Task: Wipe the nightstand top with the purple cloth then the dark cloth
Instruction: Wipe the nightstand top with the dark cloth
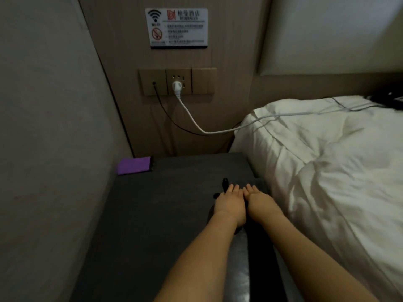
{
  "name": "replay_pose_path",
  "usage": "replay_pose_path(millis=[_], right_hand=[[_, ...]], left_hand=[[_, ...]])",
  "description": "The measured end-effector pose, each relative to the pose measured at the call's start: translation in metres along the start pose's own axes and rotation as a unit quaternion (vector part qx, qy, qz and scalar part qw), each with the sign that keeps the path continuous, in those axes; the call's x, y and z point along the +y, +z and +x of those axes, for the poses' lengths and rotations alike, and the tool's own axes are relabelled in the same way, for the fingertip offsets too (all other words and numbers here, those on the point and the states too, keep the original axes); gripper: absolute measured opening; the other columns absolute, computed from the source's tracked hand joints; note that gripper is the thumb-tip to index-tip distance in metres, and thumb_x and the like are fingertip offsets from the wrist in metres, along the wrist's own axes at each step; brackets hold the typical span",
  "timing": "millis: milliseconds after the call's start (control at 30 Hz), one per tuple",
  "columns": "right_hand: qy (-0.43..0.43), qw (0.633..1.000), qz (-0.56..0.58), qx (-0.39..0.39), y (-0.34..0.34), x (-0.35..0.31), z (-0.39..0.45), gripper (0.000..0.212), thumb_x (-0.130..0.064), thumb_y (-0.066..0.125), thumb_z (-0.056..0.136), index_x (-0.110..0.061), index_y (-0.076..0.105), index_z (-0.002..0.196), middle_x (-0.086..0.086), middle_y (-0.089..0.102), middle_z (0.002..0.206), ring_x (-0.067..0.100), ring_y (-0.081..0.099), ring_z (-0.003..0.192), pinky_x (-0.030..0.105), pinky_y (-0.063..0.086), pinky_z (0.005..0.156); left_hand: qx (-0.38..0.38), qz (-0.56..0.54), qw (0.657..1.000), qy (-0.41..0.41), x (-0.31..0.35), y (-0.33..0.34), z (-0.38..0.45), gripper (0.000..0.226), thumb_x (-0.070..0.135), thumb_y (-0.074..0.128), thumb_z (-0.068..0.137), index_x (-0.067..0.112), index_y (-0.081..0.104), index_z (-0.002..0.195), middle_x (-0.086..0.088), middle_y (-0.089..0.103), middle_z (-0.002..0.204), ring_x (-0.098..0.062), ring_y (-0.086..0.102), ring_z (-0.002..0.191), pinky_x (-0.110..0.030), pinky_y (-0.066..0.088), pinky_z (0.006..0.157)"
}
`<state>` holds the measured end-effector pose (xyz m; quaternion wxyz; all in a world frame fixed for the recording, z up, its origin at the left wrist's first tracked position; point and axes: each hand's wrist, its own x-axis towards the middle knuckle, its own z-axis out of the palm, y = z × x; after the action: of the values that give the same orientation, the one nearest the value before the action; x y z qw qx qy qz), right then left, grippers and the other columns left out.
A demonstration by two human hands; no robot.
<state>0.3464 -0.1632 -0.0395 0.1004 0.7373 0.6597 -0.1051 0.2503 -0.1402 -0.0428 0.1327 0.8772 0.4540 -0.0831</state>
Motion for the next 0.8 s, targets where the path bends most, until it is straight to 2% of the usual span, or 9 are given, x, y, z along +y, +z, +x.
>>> replay_pose_path(millis=[133,267,600,700,800], right_hand=[[0.017,1.000,-0.011,-0.003,0.004,-0.016,0.005,0.056,-0.013,0.027,0.100,-0.003,0.006,0.151,0.016,0.006,0.161,0.027,0.011,0.149,0.038,0.019,0.121],[0.000,1.000,-0.028,0.004,0.005,-0.061,0.014,0.055,-0.012,0.026,0.100,0.000,0.006,0.150,0.019,0.006,0.160,0.030,0.011,0.149,0.039,0.019,0.121],[-0.153,0.988,-0.018,0.022,-0.003,-0.250,0.026,0.055,-0.013,0.028,0.101,-0.003,0.007,0.151,0.018,0.006,0.160,0.030,0.010,0.149,0.040,0.016,0.122],[-0.195,0.980,-0.019,0.017,-0.002,-0.297,0.023,0.054,-0.012,0.026,0.101,-0.001,0.007,0.150,0.018,0.006,0.160,0.031,0.009,0.149,0.040,0.016,0.121],[-0.213,0.977,-0.007,0.015,0.000,-0.311,0.021,0.054,-0.011,0.026,0.101,-0.002,0.008,0.150,0.018,0.005,0.160,0.030,0.009,0.149,0.040,0.015,0.121]], left_hand=[[0.011,-0.007,1.000,0.006,-0.013,0.004,-0.001,0.080,0.018,0.054,0.093,0.009,0.004,0.155,-0.006,0.002,0.164,-0.020,0.001,0.152,-0.038,0.013,0.122],[0.038,-0.044,0.998,-0.011,-0.057,0.007,-0.016,0.075,0.017,0.049,0.095,0.014,0.005,0.156,-0.002,0.001,0.164,-0.017,0.000,0.152,-0.037,0.010,0.122],[0.062,-0.055,0.985,-0.151,-0.218,0.008,-0.116,0.074,0.020,0.050,0.095,0.014,0.007,0.156,-0.002,0.003,0.164,-0.016,0.002,0.152,-0.036,0.015,0.121],[0.036,-0.032,0.980,-0.193,-0.252,0.010,-0.147,0.081,0.024,0.052,0.094,0.012,0.002,0.156,-0.004,0.001,0.164,-0.019,0.001,0.152,-0.036,0.015,0.123],[0.007,0.000,0.978,-0.209,-0.261,0.016,-0.155,0.084,0.029,0.052,0.092,0.009,0.000,0.156,-0.008,0.001,0.164,-0.022,0.001,0.152,-0.039,0.014,0.123]])
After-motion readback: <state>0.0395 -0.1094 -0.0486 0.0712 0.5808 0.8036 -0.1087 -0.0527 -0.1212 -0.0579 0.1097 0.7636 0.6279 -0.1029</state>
